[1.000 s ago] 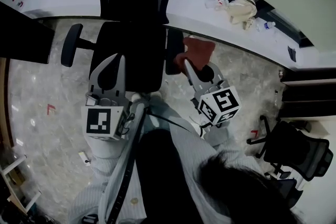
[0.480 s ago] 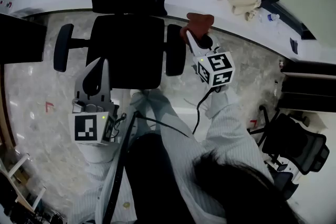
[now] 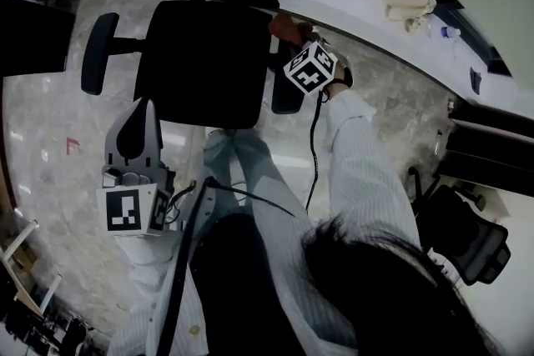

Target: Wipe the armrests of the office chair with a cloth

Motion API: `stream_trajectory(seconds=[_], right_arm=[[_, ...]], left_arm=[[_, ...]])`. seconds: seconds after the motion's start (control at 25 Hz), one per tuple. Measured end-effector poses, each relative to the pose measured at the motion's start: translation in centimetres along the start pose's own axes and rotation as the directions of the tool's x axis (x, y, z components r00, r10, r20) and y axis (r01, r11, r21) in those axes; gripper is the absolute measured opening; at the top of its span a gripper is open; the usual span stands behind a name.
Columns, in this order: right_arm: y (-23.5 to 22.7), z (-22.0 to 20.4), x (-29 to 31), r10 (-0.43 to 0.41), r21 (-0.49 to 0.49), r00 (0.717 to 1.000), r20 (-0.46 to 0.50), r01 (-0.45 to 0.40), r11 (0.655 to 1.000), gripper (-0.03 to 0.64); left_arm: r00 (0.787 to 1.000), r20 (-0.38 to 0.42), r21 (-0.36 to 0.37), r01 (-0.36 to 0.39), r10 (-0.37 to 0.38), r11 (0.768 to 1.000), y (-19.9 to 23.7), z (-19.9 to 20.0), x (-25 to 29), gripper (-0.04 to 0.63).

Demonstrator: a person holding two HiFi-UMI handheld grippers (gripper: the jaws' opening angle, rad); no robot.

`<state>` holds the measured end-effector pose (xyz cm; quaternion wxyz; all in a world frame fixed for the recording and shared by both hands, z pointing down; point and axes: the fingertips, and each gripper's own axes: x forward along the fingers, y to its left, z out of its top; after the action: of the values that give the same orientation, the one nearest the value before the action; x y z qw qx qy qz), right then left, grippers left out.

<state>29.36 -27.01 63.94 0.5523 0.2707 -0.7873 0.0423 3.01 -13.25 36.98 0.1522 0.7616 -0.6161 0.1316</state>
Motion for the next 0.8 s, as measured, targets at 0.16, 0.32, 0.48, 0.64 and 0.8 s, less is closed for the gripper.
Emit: stream_trajectory(seconds=[0.16,0.32,0.48,0.64,0.8], right_arm=[[3.9,-0.3,-1.5,0.137,0.029,0.99,-0.013,-0.137,0.99,0.035],[8.8,-1.2,-4.5,0.261,0.026,0.965,-0.022,-0.261,0.965,0.035],[13.5,-3.1,-8.1,0.309,0.042,0.951,0.016,-0.31,0.95,0.035],[16.5,-4.3,-10.0,0.312,0.026,0.949,0.038,-0.313,0.949,0.035],[16.0,-4.6,-10.0,0.29,0.029,0.954,0.069,-0.293,0.956,0.035]], left_arm=[[1.0,0.023,-0.003,0.013,-0.013,1.0,-0.5,0.6,0.2,0.003],[1.0,0.016,-0.021,0.023,-0.023,1.0,-0.7,0.5,0.2,0.003],[0.999,0.016,-0.028,0.03,-0.03,0.999,-1.6,1.1,0.3,0.003],[0.999,0.028,-0.032,0.04,-0.039,0.999,-1.4,1.4,0.5,0.003],[0.999,0.029,-0.028,0.036,-0.035,0.999,-1.7,1.3,0.4,0.003]])
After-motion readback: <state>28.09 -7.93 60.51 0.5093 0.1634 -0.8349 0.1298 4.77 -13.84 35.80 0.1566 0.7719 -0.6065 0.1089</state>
